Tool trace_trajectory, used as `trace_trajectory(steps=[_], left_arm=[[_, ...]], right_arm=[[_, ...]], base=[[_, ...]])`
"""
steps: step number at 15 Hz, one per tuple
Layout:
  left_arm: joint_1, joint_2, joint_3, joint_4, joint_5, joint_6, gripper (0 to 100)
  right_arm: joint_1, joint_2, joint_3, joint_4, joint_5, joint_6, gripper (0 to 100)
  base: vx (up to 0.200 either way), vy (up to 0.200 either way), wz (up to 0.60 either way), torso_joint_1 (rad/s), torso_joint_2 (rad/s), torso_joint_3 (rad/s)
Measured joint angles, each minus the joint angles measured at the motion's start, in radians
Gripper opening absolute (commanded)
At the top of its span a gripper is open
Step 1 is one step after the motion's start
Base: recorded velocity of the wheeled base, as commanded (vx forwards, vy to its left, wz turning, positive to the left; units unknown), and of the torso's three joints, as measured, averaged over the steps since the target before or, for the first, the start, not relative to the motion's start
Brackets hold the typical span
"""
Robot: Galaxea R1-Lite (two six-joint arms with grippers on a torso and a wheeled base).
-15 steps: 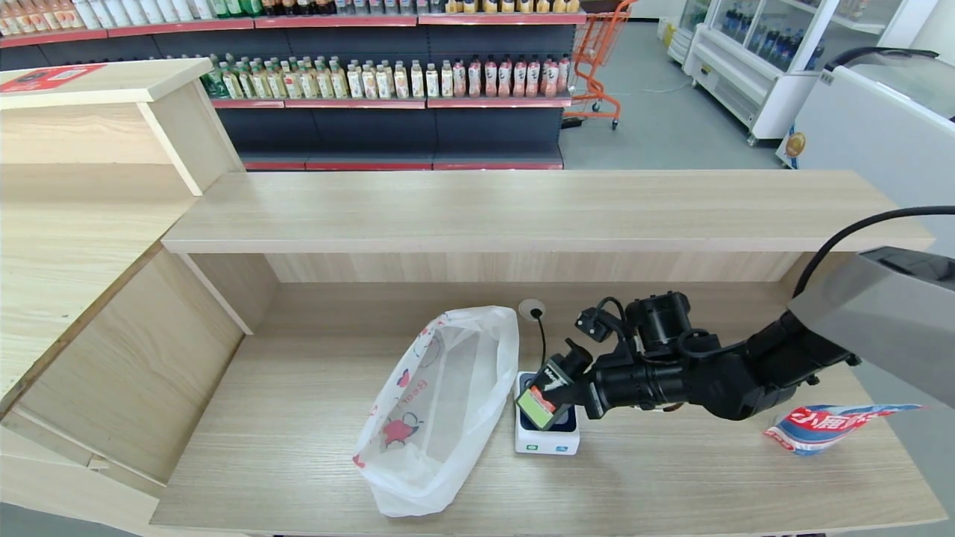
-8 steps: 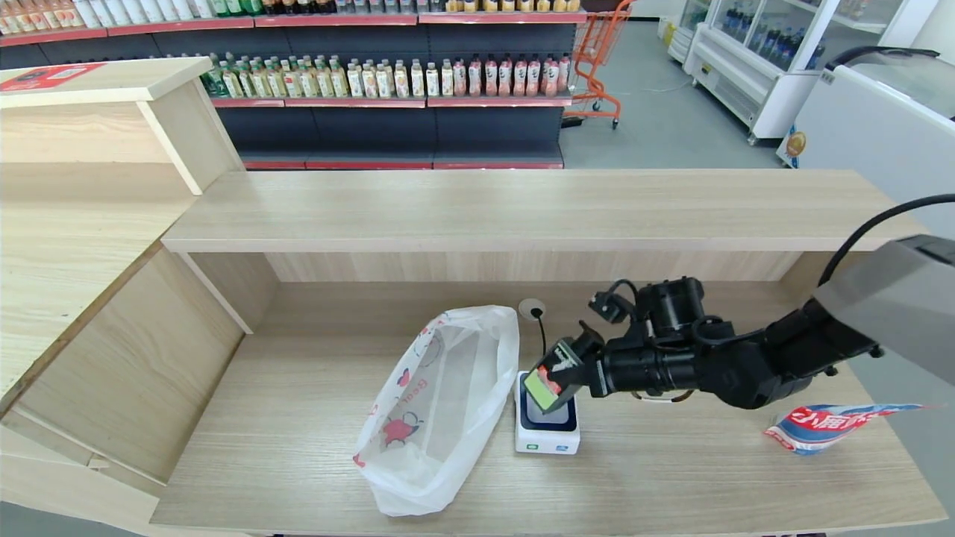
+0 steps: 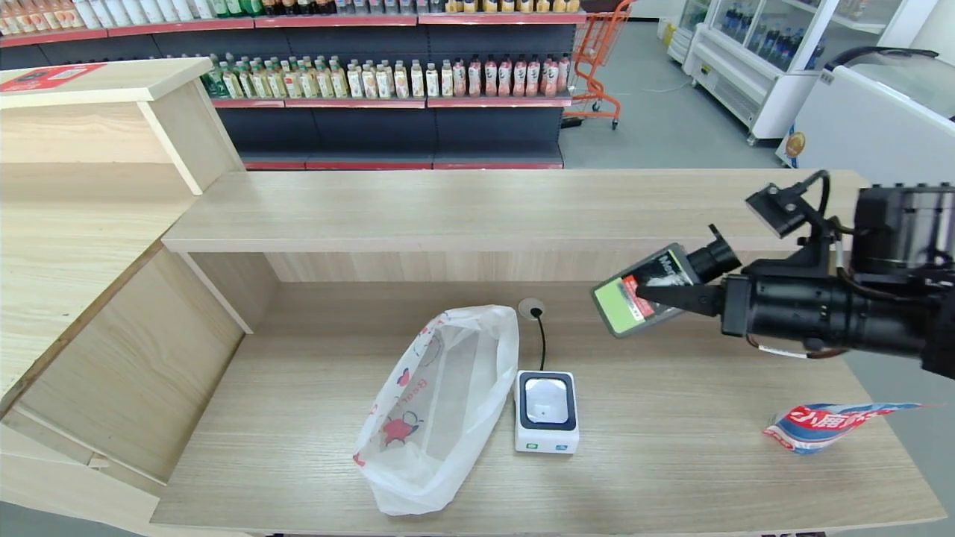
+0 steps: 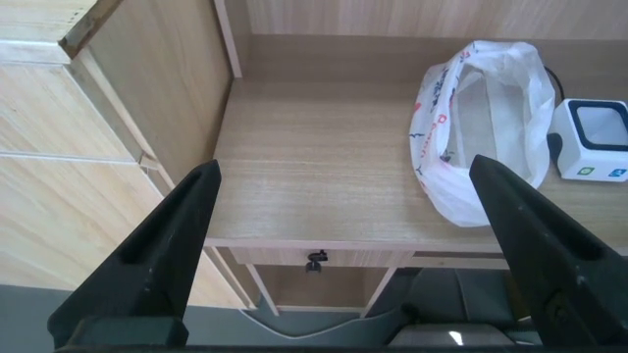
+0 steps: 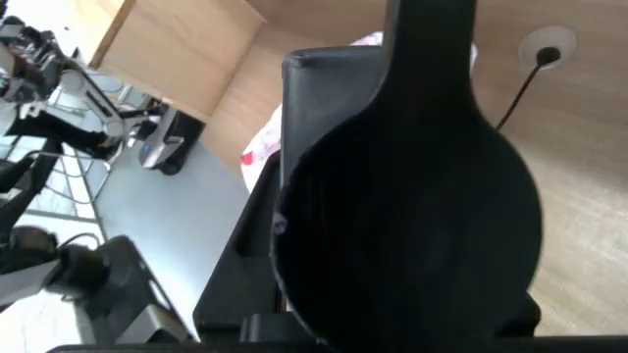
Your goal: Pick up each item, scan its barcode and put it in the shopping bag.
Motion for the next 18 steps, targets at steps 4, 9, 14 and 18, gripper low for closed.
trace_trajectory(steps=[4,9,14,18], left_arm=[[0.0,0.0,0.0,0.0,0.0,0.001,100],[0.0,0.0,0.0,0.0,0.0,0.003,100],[0.0,0.0,0.0,0.0,0.0,0.004,100],[0.0,0.0,0.0,0.0,0.0,0.0,100]], right_arm=[[-0.015,-0.146,0.15,0.001,0.033,0.0,0],[-0.031,-0.196,0.198,0.003,0.033,-0.001,0],[-0.033,-0.241,0.23,0.009,0.034,0.003,0],[-0.035,-0.244,0.231,0.012,0.034,0.01,0]], base=[[0.0,0.0,0.0,0.0,0.0,0.0],[-0.08,0.0,0.0,0.001,0.0,0.002],[-0.08,0.0,0.0,0.004,0.01,0.001],[0.0,0.1,0.0,0.01,0.01,0.002]])
